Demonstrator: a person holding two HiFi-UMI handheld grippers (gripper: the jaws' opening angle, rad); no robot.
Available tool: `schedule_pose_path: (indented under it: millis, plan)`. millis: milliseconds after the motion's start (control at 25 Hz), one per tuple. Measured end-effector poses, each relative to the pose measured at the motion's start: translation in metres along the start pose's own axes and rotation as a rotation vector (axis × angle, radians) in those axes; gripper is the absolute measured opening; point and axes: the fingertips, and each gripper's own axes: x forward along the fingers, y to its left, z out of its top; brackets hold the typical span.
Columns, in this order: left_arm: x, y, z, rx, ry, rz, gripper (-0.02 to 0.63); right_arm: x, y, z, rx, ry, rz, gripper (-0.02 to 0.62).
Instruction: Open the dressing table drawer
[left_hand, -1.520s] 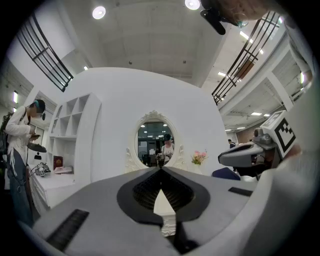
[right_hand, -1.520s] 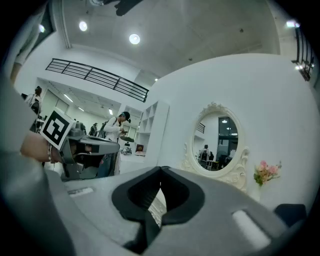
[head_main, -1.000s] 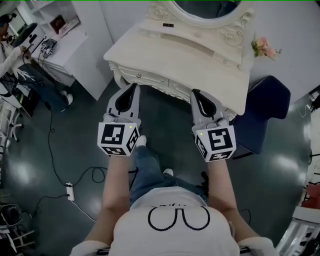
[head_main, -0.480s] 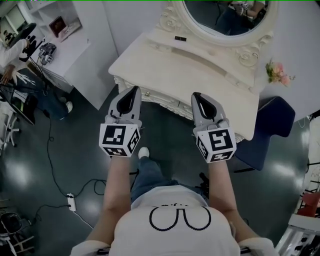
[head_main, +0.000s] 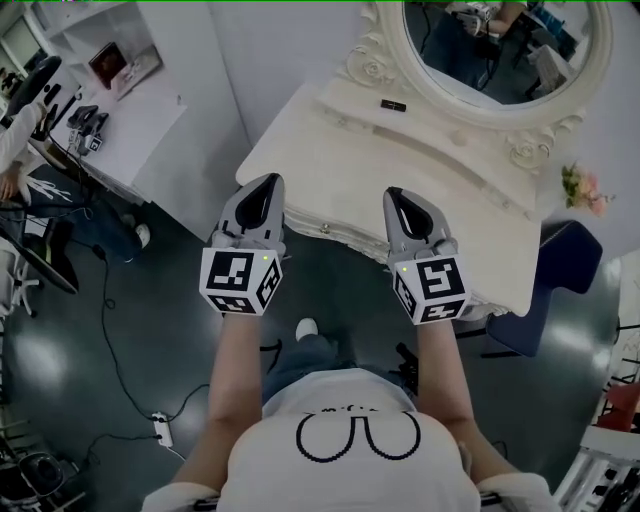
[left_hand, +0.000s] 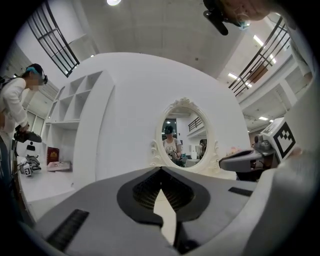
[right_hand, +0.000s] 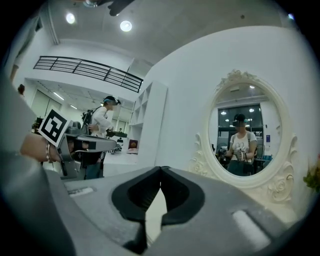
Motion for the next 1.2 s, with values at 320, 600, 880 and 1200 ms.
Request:
schedule_pose_path:
  millis: [320,600,880,1200]
  plan:
    - [0.036,0.06,-0.012,-0.01,0.026,-0.039,-0.002,0.075,0.012,0.001,0.003,0.031,-0.033,-0.002]
    - [0.063,0.083,-0.031,-0.035,0.048,-0.055,-0.002,0.111,0.005,-0.012,-0.001,0.05,-0.048,0.001]
    - [0.108,0.108,-0.039,-0.023,0.06,-0.073,-0.002,0.16,-0.017,-0.023,0.024,0.062,-0.065,0.025]
    - [0.185,0.144,-0.048,-0.009,0.091,-0.107,-0.002,0.239,-0.061,-0.039,0.098,0.077,-0.108,0.182]
